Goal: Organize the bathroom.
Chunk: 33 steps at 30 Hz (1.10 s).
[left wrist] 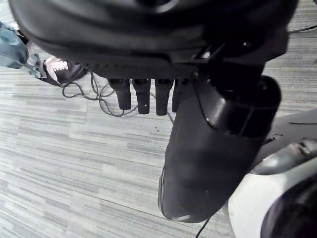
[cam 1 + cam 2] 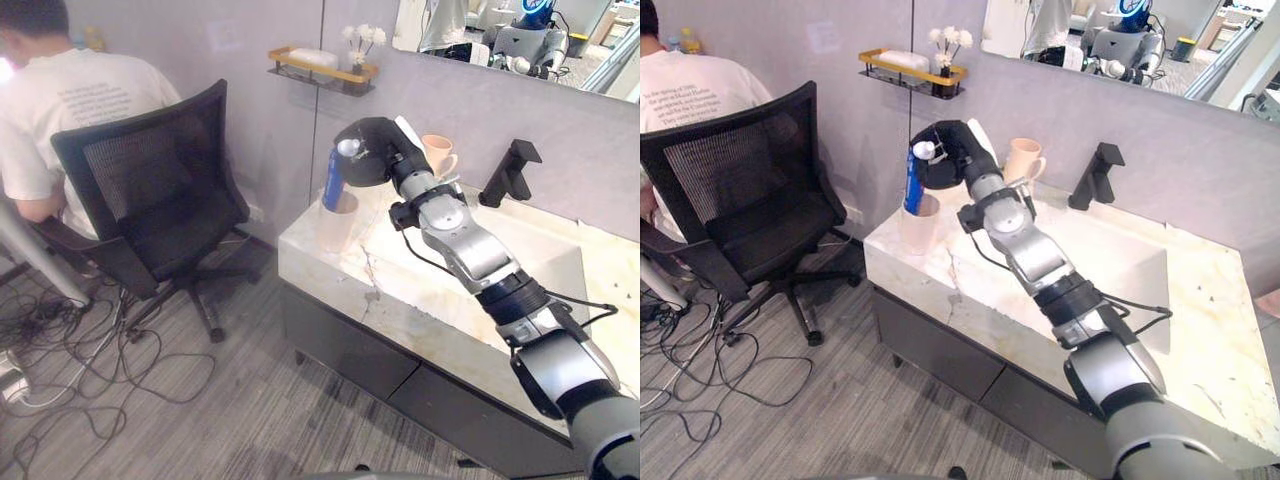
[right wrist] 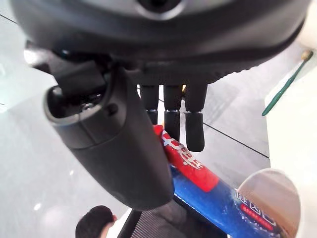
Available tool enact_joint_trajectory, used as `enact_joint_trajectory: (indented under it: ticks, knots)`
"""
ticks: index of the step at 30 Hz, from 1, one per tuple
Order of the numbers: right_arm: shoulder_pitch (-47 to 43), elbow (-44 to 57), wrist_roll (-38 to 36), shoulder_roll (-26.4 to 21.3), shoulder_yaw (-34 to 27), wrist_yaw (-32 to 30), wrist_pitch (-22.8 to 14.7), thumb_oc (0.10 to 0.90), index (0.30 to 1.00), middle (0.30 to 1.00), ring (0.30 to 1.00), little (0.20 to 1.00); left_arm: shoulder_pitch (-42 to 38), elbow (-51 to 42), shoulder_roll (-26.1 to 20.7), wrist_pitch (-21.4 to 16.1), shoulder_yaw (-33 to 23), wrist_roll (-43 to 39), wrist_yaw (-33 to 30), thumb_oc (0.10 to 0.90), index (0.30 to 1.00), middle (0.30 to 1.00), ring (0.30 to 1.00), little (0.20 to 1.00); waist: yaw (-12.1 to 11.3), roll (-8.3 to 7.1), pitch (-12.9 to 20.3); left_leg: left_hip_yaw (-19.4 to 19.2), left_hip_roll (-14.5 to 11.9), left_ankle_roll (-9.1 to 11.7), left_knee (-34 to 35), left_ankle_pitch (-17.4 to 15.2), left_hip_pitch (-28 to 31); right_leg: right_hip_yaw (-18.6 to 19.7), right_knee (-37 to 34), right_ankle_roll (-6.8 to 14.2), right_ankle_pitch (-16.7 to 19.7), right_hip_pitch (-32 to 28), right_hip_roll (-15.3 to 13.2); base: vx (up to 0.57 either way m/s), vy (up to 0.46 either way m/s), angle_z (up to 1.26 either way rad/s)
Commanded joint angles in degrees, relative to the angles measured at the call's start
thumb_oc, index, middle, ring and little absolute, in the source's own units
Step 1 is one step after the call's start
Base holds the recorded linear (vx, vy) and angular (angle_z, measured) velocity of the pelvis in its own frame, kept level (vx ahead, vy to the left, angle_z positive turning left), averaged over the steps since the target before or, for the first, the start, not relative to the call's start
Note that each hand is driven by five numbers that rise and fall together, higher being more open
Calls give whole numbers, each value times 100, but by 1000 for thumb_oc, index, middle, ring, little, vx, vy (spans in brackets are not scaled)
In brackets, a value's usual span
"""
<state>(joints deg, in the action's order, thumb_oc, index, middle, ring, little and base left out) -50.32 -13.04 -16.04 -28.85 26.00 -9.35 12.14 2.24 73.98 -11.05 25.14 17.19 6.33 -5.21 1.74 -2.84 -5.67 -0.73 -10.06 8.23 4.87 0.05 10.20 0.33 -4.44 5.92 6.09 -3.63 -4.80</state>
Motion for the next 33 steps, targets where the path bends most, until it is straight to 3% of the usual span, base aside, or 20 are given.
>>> enact_joint_trajectory:
  ticks: [1, 15, 33]
  knots:
    - [-887, -28, 217, 127, -502, -256, -500, 400, 300, 300, 300, 300, -85, 533, -169, 163, 306, -114, -54, 800, 900, 900, 900, 900, -96, -246, 305, -463, 36, -440, -589, -499, 88, 603, 679, 512, 13, 802, -490, 0, 0, 0]
    - [-812, -90, 242, 169, -487, -197, -474, 400, 300, 300, 300, 300, -152, 508, -172, 215, 342, -35, -5, 800, 900, 900, 900, 900, -43, -229, 295, -514, 51, -441, -623, -526, 92, 647, 729, 529, 14, 853, -496, 0, 0, 0]
    - [-663, -194, 323, 352, -494, -311, -398, 400, 300, 300, 300, 300, -224, 548, -185, 8, 324, -42, -42, 800, 900, 900, 900, 900, 0, -186, 177, -533, 79, -448, -784, -604, 40, 687, 883, 539, -28, 941, -511, 0, 0, 0]
